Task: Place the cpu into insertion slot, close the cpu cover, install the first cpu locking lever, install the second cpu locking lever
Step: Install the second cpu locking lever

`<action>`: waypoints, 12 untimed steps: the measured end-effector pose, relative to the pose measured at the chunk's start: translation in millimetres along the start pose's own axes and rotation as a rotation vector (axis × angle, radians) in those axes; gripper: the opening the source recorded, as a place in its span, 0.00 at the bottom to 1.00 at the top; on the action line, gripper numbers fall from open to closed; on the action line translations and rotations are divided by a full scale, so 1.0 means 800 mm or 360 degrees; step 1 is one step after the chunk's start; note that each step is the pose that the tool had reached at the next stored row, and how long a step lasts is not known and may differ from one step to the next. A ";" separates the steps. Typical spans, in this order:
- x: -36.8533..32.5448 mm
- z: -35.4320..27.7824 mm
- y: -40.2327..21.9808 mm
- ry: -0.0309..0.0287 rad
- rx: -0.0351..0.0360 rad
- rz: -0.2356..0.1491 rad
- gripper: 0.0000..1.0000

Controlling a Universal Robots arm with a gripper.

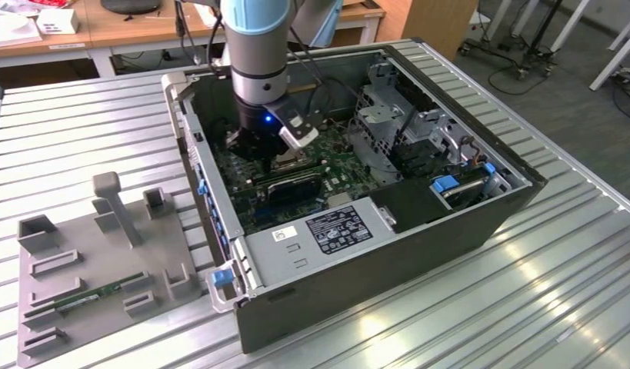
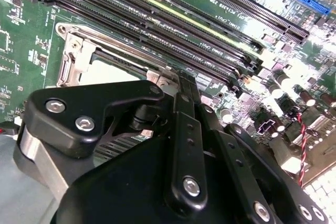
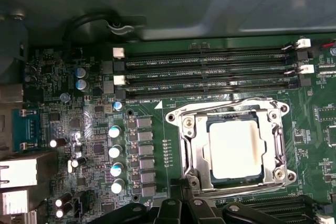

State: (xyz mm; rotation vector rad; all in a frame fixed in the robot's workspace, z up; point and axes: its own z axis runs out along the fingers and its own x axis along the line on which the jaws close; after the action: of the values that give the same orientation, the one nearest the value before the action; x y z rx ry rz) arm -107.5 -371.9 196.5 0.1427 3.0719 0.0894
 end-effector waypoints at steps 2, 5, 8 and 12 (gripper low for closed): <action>0.0014 -0.0001 -0.0001 -0.00015 -0.0001 0.0000 0.11; 0.0020 -0.0001 -0.0002 -0.00026 -0.0002 0.0000 0.11; 0.0021 -0.0002 -0.0007 -0.00026 -0.0002 0.0000 0.11; 0.0028 -0.0001 -0.0008 -0.00027 -0.0002 -0.0001 0.11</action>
State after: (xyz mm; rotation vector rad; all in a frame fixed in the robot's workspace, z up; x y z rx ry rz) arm -109.8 -372.3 196.4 0.1419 3.0701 0.0913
